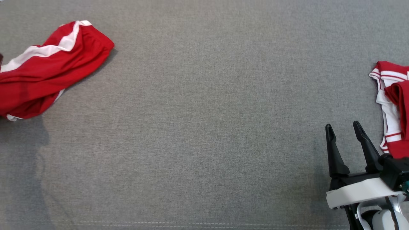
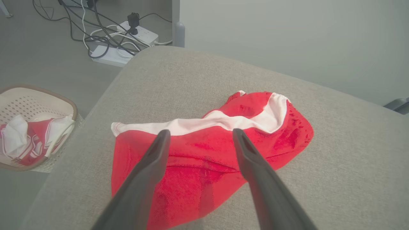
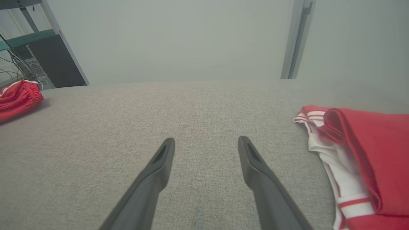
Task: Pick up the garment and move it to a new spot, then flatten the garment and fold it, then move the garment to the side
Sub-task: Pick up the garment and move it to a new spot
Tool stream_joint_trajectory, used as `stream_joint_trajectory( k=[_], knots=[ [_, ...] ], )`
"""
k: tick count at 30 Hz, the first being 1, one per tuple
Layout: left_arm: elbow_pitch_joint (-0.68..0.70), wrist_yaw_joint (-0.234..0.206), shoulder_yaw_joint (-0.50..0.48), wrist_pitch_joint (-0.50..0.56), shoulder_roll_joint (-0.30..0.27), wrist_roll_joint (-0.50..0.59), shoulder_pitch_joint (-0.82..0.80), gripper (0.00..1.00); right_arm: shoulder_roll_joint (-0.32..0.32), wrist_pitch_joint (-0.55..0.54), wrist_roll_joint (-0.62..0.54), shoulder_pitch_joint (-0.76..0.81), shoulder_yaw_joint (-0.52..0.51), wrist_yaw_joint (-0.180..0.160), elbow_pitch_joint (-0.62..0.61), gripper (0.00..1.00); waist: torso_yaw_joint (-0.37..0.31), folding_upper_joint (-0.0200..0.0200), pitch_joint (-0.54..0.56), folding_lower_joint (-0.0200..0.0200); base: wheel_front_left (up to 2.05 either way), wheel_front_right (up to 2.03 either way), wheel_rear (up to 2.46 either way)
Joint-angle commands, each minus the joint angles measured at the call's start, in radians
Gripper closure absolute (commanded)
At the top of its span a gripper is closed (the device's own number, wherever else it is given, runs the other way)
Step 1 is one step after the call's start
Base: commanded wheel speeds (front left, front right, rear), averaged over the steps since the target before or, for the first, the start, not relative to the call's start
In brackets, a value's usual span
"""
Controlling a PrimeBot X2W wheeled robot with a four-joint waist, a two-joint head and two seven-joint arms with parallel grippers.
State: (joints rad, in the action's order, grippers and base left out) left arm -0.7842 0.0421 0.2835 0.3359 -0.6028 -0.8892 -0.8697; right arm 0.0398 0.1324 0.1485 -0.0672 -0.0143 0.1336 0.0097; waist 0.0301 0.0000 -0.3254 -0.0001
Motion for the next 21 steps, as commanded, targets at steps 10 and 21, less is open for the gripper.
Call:
stream_joint_trajectory(
  k=[10,21],
  knots=[
    [-0.145,0.03,-0.057,0.026,-0.081,-0.044,-0.073,0.0,0.016,0.013,-0.003,-0.085,0.069,-0.003,-0.024,0.0,-0.056,0.0,-0.187,0.0001,0.0,0.0,0.0],
    [-0.177,0.055,-0.032,-0.002,-0.059,-0.034,-0.1,1.0,0.015,0.027,0.005,-0.114,0.072,-0.003,0.008,0.0,-0.039,0.0,-0.174,0.0001,0.0,0.0,0.0]
  ],
)
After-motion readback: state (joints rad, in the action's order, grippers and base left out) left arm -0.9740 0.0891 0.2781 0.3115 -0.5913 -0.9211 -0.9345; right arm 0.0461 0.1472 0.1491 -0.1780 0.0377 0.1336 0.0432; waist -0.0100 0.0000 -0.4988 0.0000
